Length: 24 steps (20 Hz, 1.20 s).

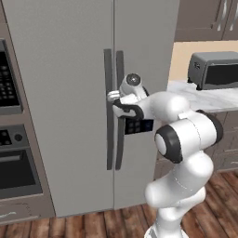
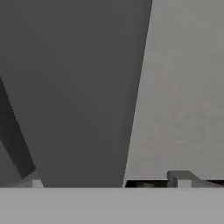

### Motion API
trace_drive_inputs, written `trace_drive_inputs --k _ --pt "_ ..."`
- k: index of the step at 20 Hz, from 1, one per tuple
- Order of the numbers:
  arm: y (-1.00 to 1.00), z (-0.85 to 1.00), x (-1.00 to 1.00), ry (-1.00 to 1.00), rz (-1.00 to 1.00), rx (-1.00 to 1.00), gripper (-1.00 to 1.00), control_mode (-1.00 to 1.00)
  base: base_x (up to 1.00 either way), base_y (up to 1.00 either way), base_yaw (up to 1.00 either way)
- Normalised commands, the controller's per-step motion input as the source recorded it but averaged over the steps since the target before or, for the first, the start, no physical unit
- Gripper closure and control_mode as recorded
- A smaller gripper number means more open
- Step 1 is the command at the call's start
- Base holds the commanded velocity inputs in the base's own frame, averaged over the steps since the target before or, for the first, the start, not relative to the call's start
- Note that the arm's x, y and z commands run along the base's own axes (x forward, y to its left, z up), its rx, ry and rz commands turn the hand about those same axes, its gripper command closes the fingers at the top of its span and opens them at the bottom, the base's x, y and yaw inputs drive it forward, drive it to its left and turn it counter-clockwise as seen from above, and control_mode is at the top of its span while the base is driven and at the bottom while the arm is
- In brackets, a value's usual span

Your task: Store the kebab skewer in the freezer for long-term storage. Close the freezer door after placing the cooked food.

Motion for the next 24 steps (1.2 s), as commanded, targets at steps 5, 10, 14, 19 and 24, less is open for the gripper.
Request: trace_drive_inputs --k 5,10,14,19,24 --pt "0.0 0.0 0.53 0.0 -0.04 0.0 -1.0 -1.0 0.0 0.0 0.0" --pt "-0.01 0.0 0.56 0.0 -0.02 0.0 -1.0 -1.0 0.0 0.0 0.0" --pt "-0.28 0.0 0.68 0.0 0.0 0.03 -1.0 -1.0 0.0 0.0 0.0" --pt "-0.25 -0.1 0.66 -0.02 0.0 0.04 -1.0 -1.0 0.0 0.0 0.0" --pt "-0.11 0.0 0.5 0.0 0.0 0.0 -1.0 -1.0 0.0 0.0 0.0"
